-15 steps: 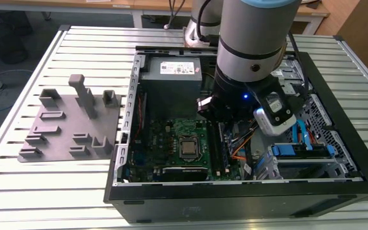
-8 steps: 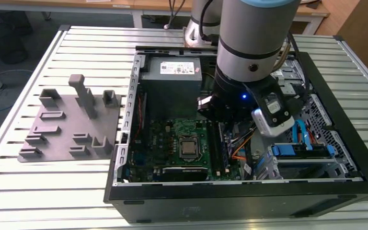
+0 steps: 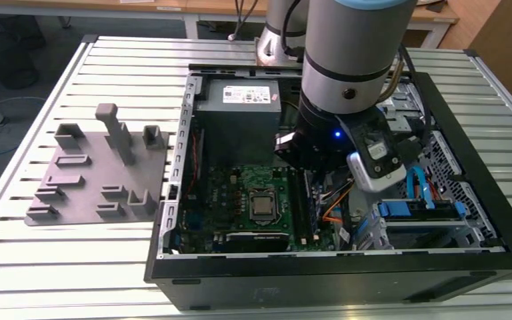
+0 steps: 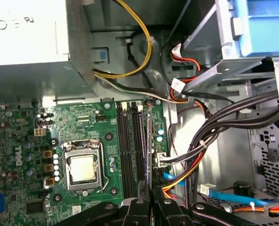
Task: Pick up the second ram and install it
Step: 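Insert the second ram into the second slot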
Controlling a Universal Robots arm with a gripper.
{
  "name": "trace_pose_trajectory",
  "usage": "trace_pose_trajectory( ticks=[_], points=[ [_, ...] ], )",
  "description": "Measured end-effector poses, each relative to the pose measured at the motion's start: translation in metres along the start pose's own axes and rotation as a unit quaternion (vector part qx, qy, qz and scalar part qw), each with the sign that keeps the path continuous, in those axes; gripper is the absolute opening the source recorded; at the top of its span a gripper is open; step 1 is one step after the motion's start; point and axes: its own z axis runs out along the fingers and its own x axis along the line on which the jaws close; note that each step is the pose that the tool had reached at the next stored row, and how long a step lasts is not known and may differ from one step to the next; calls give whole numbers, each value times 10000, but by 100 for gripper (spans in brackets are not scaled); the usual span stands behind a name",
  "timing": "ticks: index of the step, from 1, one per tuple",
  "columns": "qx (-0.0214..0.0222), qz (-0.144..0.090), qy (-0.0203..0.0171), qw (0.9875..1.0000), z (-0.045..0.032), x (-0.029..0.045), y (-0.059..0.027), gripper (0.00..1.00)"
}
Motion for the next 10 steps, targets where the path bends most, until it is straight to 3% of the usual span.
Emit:
trace_pose_trajectory(
  ticks=[10],
  points=[
    [37, 380, -32, 9993, 1, 0, 0, 14]
  ],
)
